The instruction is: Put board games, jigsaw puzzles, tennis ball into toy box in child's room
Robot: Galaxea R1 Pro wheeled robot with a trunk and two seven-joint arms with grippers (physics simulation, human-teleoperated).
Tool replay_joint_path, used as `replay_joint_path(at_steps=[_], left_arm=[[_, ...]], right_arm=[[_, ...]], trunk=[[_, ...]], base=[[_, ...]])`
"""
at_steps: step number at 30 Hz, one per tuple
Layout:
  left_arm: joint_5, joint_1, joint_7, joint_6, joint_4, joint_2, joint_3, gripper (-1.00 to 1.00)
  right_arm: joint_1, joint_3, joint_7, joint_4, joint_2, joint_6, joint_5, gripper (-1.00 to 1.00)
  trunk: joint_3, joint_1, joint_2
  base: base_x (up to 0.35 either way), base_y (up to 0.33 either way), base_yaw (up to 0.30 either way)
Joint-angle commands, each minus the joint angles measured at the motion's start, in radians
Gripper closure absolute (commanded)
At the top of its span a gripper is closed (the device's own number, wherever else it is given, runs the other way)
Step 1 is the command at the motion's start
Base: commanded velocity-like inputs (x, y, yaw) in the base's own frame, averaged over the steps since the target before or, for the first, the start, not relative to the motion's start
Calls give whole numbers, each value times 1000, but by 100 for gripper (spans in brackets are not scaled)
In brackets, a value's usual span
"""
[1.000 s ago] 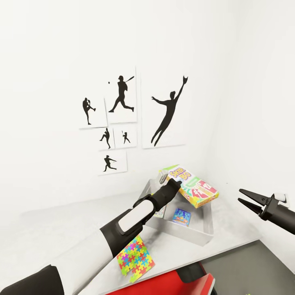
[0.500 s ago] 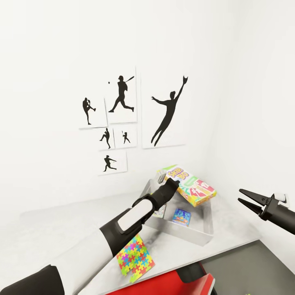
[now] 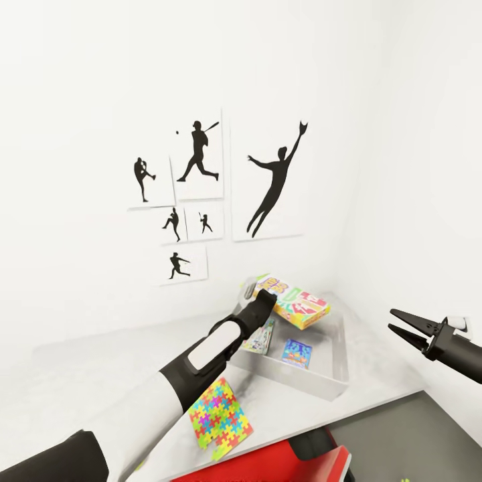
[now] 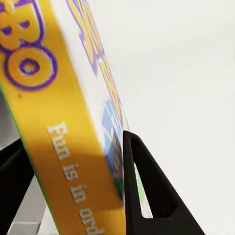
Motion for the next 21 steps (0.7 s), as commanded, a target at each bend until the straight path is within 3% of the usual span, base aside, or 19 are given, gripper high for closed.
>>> replay_joint_path(at_steps=[1, 15, 21], left_arm=[[5, -1, 7, -4, 3, 0, -2, 100], [0, -1, 12, -46, 55, 0, -12, 100], [-6, -1, 12, -46, 58, 0, -60, 100]], right_arm=[[-1, -1, 9, 0, 0, 4, 8, -100], [-1, -1, 7, 0, 0, 4, 8, -100], [-1, -1, 6, 2, 0, 4, 8, -100]], trunk=[[-4, 1, -2], [-26, 1, -2], [-36, 1, -2]], base=[[0, 0, 0], [0, 0, 0], [0, 0, 0]])
